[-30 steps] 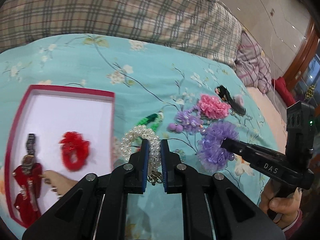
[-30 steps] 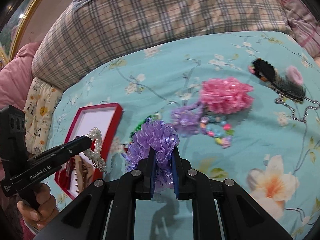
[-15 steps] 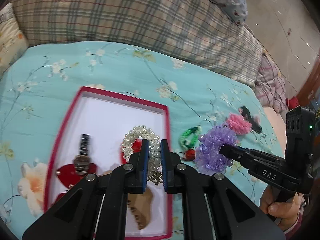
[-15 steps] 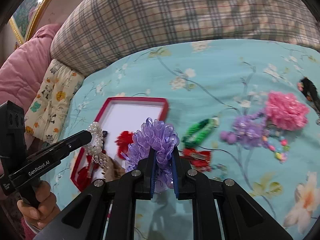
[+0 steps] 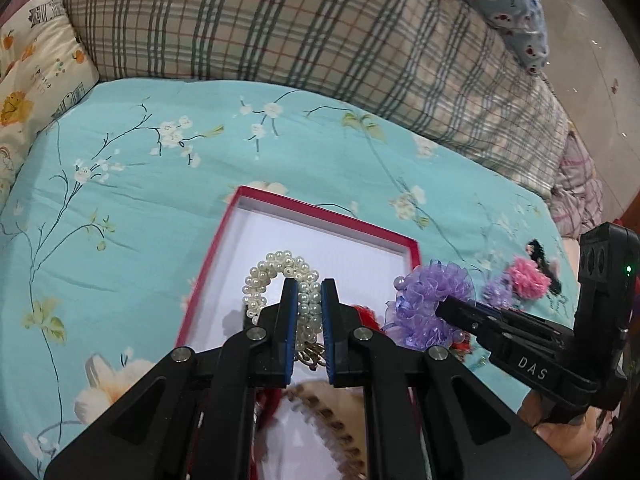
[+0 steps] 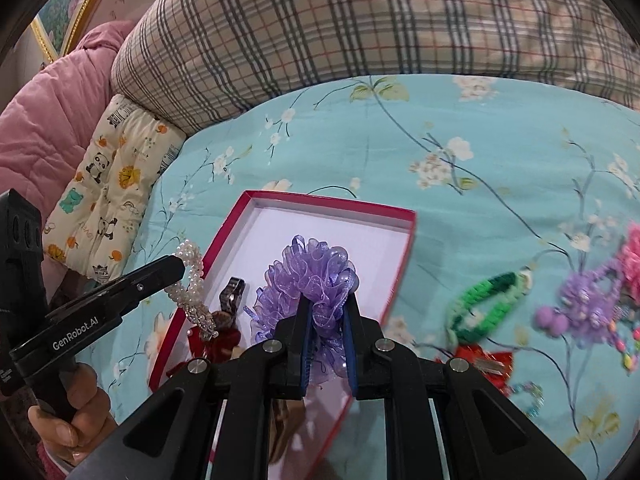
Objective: Organize jewelry
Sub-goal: 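Carry the pearl bracelet and purple scrunchie over the white box, then lower both items into the box and open both tools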
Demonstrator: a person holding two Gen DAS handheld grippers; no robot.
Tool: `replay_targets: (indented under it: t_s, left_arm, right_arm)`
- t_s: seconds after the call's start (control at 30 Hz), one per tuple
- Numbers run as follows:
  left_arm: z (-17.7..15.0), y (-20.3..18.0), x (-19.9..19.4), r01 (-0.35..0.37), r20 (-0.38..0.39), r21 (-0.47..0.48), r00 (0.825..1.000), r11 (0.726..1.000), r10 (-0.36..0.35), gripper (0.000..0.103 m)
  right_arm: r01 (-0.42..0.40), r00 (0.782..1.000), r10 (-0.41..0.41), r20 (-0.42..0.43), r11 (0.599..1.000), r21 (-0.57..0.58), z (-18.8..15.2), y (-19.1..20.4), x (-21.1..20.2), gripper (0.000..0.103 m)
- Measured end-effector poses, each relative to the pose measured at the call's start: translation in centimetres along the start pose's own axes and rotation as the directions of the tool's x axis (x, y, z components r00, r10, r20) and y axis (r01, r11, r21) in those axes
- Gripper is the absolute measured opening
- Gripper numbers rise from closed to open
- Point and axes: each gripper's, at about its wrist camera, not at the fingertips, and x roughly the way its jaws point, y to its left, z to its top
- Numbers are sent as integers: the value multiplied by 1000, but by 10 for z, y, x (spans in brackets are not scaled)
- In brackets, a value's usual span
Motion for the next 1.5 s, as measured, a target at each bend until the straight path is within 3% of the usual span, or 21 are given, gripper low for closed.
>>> replay_targets:
  t_s: [0.43, 0.7, 0.9, 1.27, 1.4, 1.5]
  left_arm:
    - [19, 0, 53, -75, -40, 51, 996, 996, 77, 9]
    - [18, 0, 80, -92, -81, 61, 992, 994, 97, 9]
    - [18, -5, 92, -89, -92, 66, 991, 994, 95, 10]
    - [10, -2, 114, -85, -138, 60, 986, 995, 93, 10]
    - [9, -3, 114, -89, -144, 66, 985, 994, 97, 10]
    - [8, -3, 113, -83, -151, 62, 984, 995, 92, 10]
  right_arm:
    - [13, 999, -11, -44, 1000, 27, 19, -14, 44, 13]
    - [42, 994, -39, -98, 999, 23, 18, -21, 64, 13]
    - [80, 993, -80, -91, 997, 1, 18, -24, 66, 14]
    - [61, 993, -65, -95, 997, -39, 17, -17, 61, 25]
    - [56, 995, -59, -85, 998, -42, 17, -16, 56, 34]
    - [59, 994, -63, -86, 997, -40, 17, -18, 56, 34]
